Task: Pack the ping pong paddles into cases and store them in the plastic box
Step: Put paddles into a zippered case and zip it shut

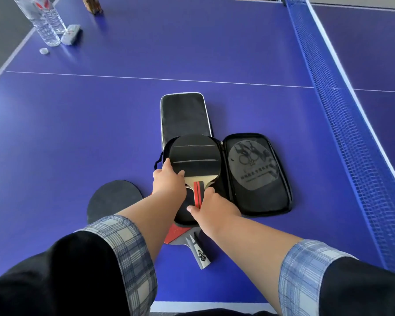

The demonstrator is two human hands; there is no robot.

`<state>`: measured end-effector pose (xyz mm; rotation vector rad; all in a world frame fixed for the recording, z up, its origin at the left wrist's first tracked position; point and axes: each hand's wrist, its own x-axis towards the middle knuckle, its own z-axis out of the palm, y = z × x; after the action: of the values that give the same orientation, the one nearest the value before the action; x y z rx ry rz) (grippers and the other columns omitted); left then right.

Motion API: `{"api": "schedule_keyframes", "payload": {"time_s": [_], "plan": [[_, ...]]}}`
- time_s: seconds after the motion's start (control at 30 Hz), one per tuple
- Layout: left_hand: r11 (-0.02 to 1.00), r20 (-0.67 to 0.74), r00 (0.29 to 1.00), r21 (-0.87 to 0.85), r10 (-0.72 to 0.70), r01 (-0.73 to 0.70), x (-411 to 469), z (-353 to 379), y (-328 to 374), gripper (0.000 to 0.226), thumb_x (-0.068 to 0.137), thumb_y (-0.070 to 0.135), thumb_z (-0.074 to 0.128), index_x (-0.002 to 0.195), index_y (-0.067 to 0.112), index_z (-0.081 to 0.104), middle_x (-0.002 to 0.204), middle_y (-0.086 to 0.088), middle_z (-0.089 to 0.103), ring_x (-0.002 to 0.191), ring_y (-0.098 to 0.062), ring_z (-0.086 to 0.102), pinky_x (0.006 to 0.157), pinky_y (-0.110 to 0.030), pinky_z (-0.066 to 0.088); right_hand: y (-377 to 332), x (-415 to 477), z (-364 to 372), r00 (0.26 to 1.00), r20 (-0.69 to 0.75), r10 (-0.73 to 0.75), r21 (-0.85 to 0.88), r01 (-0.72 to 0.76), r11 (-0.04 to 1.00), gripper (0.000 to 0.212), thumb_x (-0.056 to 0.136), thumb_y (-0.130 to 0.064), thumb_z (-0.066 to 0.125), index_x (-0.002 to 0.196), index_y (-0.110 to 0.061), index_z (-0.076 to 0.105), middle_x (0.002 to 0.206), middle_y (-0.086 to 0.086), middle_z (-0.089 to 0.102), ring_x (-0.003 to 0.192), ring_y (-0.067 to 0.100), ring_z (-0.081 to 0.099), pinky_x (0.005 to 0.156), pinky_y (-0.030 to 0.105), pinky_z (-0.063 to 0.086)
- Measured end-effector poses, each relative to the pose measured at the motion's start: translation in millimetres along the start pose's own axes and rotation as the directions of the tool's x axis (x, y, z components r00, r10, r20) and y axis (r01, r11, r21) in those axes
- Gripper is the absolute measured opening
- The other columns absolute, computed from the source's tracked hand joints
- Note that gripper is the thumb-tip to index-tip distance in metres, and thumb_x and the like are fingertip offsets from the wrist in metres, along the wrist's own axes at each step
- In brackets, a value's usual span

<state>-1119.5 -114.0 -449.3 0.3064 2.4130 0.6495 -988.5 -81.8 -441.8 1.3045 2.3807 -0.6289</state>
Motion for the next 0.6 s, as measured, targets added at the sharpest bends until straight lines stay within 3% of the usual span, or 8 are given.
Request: {"api": "schedule_keyframes", "payload": {"time_s": [0.1, 0.2, 0.33, 0.4, 0.5, 0.6], "plan": [[1.0, -0.001, 1.0, -0.014, -0.009, 0.009, -0.6, 0.2, -0.5, 0.059, 0.102, 0.034, 0.048, 0.155, 0.027, 0.024, 0.141, -0.014, 0.04, 0.109, -0.035, 0.059, 0.092, -0.049, 0.05, 2.1, -0.9, 0.9, 1.0, 0.009, -0.016, -0.033, 0.017, 0.999, 0.058, 0.088, -0.068, 0.051, 0.112, -0.016, 0.04, 0.087, -0.001, 0.056, 0.07, 0.025, 0.056, 0.046, 0.03, 0.033], [1.0, -0.012, 1.0, -0.016, -0.008, 0.008, 1.8, 0.2, -3.8, 0.056, 0.101, 0.036, 0.049, 0.153, 0.025, 0.029, 0.14, -0.014, 0.041, 0.111, -0.037, 0.057, 0.089, -0.046, 0.048, 13.3, 1.2, -3.5, 1.0, 0.002, -0.006, 0.097, 0.006, 0.995, 0.062, 0.083, -0.077, 0.046, 0.112, -0.023, 0.042, 0.086, -0.004, 0.062, 0.075, 0.024, 0.062, 0.054, 0.033, 0.045], [1.0, -0.08, 0.997, -0.009, 0.019, -0.02, 4.2, -1.2, -8.5, 0.044, 0.099, 0.038, 0.05, 0.138, 0.02, 0.045, 0.126, -0.012, 0.048, 0.103, -0.035, 0.056, 0.081, -0.045, 0.047, 69.9, 19.3, -29.7, 0.961, -0.213, 0.178, 0.401, -0.08, 0.912, 0.053, 0.088, -0.066, 0.048, 0.122, -0.026, 0.054, 0.117, -0.003, 0.064, 0.105, 0.024, 0.062, 0.075, 0.035, 0.045], [0.999, -0.128, 0.991, 0.033, 0.031, -0.027, 0.5, 0.3, -9.7, 0.049, 0.098, 0.04, 0.05, 0.143, 0.022, 0.042, 0.133, -0.011, 0.048, 0.113, -0.035, 0.051, 0.084, -0.047, 0.043, 112.7, 30.3, -44.1, 0.903, -0.301, 0.305, 0.435, -0.155, 0.887, 0.051, 0.091, -0.057, 0.054, 0.128, -0.022, 0.056, 0.127, 0.002, 0.06, 0.115, 0.026, 0.057, 0.084, 0.038, 0.048], [0.96, -0.21, 0.948, 0.195, 0.24, -0.2, -12.3, 8.7, -8.6, 0.053, 0.096, 0.041, 0.05, 0.147, 0.032, 0.039, 0.146, -0.002, 0.041, 0.131, -0.029, 0.038, 0.105, -0.046, 0.034, 169.0, 42.3, -55.4, 0.84, -0.279, 0.466, 0.441, -0.319, 0.839, 0.056, 0.09, -0.052, 0.06, 0.134, -0.018, 0.053, 0.134, 0.011, 0.055, 0.123, 0.035, 0.05, 0.096, 0.047, 0.048], [0.827, -0.134, 0.843, 0.322, 0.522, -0.461, -30.0, 29.0, 2.5, 0.052, 0.093, 0.039, 0.051, 0.144, 0.037, 0.041, 0.146, 0.008, 0.04, 0.134, -0.02, 0.03, 0.112, -0.041, 0.024, 197.6, 50.0, -57.3, 0.816, -0.134, 0.563, 0.538, -0.417, 0.732, 0.063, 0.09, -0.051, 0.061, 0.141, -0.019, 0.045, 0.139, 0.01, 0.052, 0.122, 0.036, 0.052, 0.094, 0.047, 0.049]]}}
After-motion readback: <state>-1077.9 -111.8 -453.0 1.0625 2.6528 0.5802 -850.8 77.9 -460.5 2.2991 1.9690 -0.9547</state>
